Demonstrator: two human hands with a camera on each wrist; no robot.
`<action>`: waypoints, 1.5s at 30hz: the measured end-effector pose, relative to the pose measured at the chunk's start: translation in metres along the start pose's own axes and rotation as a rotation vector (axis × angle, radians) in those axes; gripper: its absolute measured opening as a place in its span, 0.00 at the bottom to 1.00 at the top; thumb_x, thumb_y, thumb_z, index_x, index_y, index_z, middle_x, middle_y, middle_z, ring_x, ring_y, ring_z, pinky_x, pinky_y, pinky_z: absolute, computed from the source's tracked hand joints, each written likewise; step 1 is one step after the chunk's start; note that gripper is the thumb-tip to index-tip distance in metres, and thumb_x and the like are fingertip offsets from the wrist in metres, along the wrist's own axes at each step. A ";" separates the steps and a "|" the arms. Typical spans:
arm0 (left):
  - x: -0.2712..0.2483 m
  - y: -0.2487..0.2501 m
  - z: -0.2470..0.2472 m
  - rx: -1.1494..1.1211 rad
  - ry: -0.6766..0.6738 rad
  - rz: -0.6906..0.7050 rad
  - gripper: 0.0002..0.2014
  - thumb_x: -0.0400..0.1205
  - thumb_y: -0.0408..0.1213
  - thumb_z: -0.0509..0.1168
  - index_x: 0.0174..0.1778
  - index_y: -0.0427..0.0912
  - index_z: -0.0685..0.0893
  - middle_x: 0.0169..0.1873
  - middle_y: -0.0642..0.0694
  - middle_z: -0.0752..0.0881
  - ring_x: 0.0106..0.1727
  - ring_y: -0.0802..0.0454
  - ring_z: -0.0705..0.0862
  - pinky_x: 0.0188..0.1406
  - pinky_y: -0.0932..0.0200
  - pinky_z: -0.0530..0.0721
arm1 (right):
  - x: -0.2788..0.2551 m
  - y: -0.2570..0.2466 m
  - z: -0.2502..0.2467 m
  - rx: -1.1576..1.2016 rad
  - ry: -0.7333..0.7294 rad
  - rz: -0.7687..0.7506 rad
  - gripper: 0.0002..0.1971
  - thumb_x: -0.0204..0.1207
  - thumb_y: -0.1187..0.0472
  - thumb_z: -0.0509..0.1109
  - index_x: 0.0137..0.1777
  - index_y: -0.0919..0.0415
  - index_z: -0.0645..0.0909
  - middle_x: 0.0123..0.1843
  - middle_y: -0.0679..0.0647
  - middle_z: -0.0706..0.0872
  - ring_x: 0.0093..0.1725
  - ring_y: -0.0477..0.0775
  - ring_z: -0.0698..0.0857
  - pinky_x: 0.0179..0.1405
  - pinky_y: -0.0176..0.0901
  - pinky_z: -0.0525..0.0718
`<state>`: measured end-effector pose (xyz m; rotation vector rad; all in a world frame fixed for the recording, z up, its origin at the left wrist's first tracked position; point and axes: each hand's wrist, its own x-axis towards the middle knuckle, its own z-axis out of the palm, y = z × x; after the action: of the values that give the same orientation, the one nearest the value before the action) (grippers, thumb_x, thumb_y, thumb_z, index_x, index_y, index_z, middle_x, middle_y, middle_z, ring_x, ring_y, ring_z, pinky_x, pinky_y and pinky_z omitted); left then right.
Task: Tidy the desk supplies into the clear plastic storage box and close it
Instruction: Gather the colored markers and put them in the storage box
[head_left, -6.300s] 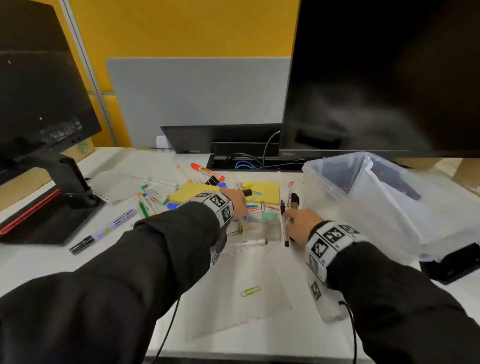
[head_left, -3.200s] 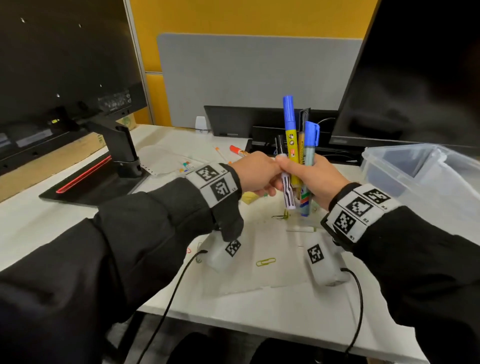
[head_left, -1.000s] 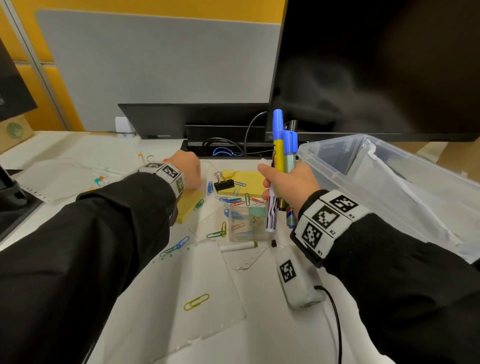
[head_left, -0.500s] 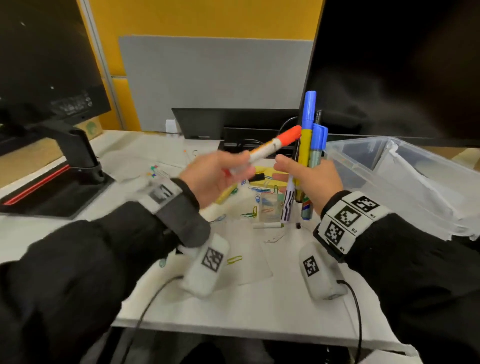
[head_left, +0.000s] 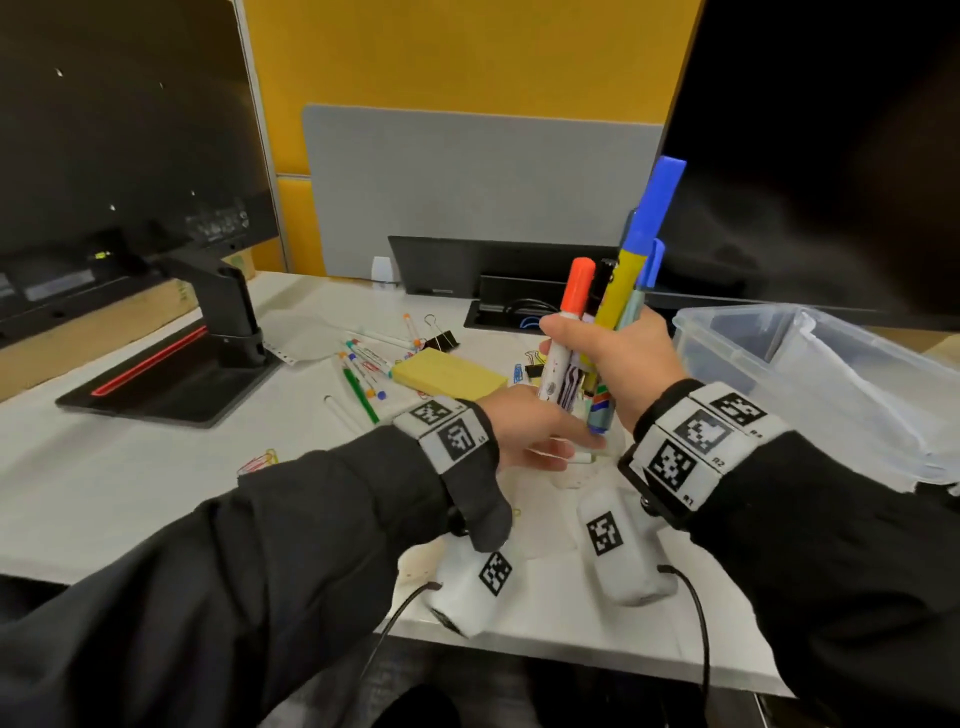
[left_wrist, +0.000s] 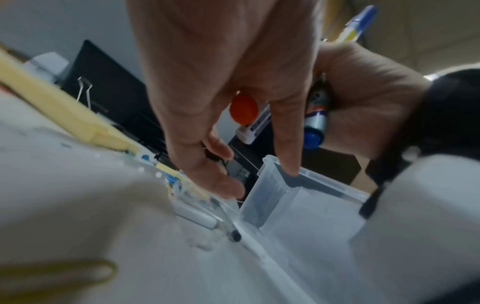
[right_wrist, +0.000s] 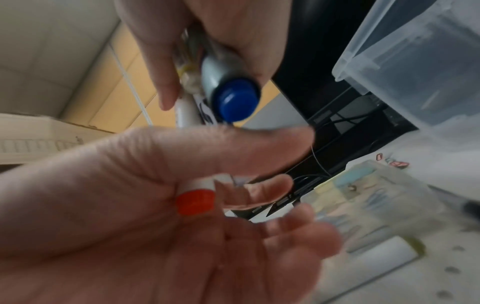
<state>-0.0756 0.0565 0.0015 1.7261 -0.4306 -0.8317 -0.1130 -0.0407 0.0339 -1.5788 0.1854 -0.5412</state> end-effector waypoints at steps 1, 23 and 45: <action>-0.001 0.001 0.001 -0.078 -0.044 -0.019 0.10 0.73 0.22 0.70 0.47 0.38 0.83 0.44 0.40 0.85 0.44 0.48 0.84 0.49 0.57 0.87 | 0.000 0.000 0.001 0.003 0.000 -0.009 0.13 0.67 0.65 0.78 0.46 0.59 0.77 0.39 0.56 0.88 0.36 0.51 0.90 0.46 0.48 0.89; 0.009 0.029 0.031 -0.061 -0.205 -0.221 0.03 0.78 0.29 0.64 0.45 0.39 0.79 0.41 0.40 0.83 0.41 0.47 0.85 0.52 0.49 0.84 | 0.007 0.019 -0.035 0.017 0.106 0.029 0.11 0.66 0.71 0.75 0.36 0.58 0.75 0.30 0.54 0.79 0.30 0.51 0.80 0.33 0.41 0.83; -0.001 0.044 0.034 0.179 -0.003 0.023 0.11 0.77 0.25 0.65 0.53 0.43 0.80 0.35 0.45 0.83 0.35 0.51 0.84 0.34 0.56 0.87 | 0.000 0.014 -0.019 0.012 0.087 0.243 0.07 0.61 0.61 0.75 0.37 0.60 0.82 0.36 0.59 0.85 0.43 0.59 0.86 0.49 0.53 0.87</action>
<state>-0.0955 0.0204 0.0387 1.8810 -0.5399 -0.7988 -0.1185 -0.0596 0.0199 -1.4961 0.4329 -0.4194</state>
